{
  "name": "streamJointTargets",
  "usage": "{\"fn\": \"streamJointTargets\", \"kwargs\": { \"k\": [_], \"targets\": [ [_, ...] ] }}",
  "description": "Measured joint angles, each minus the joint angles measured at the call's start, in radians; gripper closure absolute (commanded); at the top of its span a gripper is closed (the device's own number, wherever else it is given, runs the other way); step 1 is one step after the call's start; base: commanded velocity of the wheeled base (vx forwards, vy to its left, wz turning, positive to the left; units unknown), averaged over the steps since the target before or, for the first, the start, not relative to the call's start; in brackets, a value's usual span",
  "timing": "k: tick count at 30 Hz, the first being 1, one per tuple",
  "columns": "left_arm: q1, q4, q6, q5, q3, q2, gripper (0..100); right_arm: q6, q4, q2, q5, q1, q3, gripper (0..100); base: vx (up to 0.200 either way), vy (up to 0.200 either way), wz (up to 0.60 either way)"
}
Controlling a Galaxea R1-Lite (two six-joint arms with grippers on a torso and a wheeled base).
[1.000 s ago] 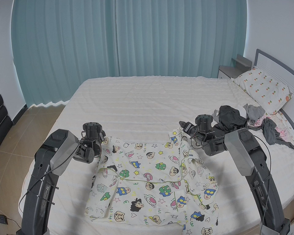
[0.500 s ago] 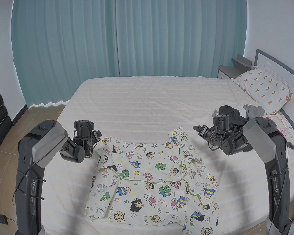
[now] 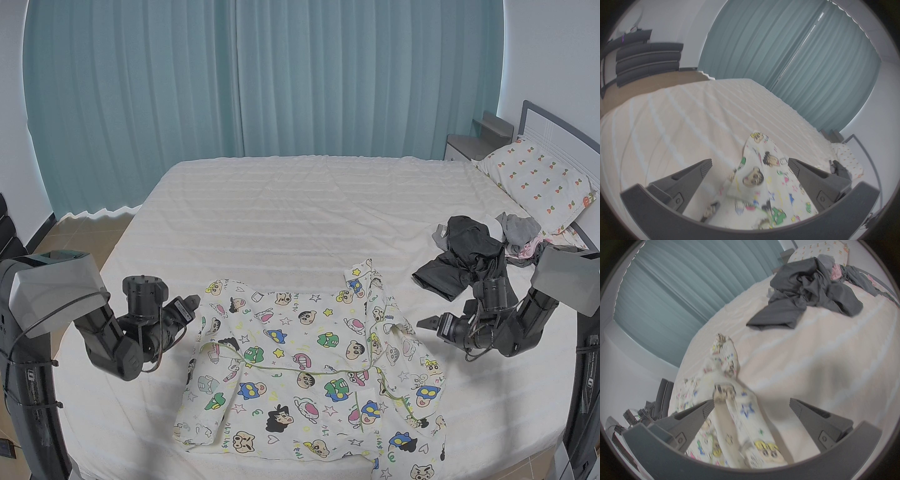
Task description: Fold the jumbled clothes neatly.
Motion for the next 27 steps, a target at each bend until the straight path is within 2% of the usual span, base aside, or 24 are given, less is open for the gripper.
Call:
{"fn": "streamJointTargets", "kwargs": {
  "k": [5,8,12,18,19,27],
  "targets": [
    [-0.03,-0.252,-0.126,-0.076,0.234,-0.053,0,-0.115,-0.036,-0.023,0.078,-0.024,0.171,0,0.0,0.0,0.0],
    [-0.041,-0.337,-0.165,-0.104,0.312,-0.066,0,-0.157,-0.049,-0.027,0.108,-0.032,0.225,0,0.0,0.0,0.0],
    [-0.05,-0.396,-0.187,-0.122,0.371,-0.071,0,-0.181,-0.067,-0.027,0.134,-0.026,0.257,0,0.0,0.0,0.0],
    [-0.053,-0.407,-0.19,-0.124,0.393,-0.07,0,-0.17,-0.145,0.003,0.131,0.008,0.23,0,0.0,0.0,0.0],
    [-0.053,-0.409,-0.19,-0.124,0.393,-0.068,0,-0.165,-0.164,0.011,0.131,0.011,0.225,100,0.0,0.0,0.0],
    [-0.051,-0.413,-0.19,-0.117,0.395,-0.055,0,-0.151,-0.176,0.036,0.13,0.016,0.214,100,0.0,0.0,0.0]
  ]
}}
